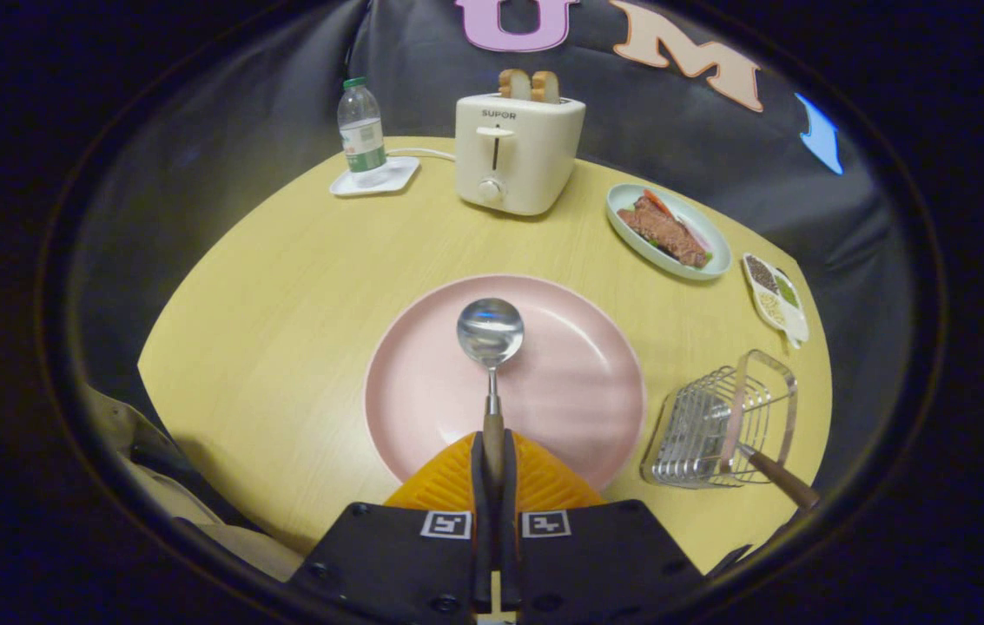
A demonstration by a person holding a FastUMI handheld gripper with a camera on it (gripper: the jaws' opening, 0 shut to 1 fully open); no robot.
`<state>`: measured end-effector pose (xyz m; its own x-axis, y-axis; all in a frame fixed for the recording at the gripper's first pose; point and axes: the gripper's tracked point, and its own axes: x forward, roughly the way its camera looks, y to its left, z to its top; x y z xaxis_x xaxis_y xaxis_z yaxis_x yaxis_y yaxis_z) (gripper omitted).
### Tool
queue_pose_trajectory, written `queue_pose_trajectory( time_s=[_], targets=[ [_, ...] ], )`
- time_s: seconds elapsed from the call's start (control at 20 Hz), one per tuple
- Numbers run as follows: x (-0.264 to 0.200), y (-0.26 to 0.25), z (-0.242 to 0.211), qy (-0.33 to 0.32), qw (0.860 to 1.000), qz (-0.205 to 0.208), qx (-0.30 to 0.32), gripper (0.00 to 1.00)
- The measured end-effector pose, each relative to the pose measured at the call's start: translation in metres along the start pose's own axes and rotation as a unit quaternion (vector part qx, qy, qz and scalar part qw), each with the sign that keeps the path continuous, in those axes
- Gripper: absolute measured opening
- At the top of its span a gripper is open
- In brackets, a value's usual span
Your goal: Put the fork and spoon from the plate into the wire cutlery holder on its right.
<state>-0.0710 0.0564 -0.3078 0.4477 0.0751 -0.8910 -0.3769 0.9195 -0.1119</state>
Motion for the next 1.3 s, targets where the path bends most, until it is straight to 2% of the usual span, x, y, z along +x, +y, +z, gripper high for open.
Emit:
queue_pose_trajectory(
  time_s=[0.25, 0.7, 0.95, 1.3],
  targets=[
    [-0.028, -0.024, 0.008, 0.005, 1.0, -0.001, -0.011, 0.07],
    [-0.066, -0.072, 0.01, 0.034, 0.999, 0.018, 0.015, 0.08],
    [-0.082, -0.123, 0.005, 0.06, 0.998, -0.016, -0.005, 0.08],
    [-0.09, -0.165, -0.006, 0.086, 0.995, -0.04, 0.012, 0.08]
  ],
)
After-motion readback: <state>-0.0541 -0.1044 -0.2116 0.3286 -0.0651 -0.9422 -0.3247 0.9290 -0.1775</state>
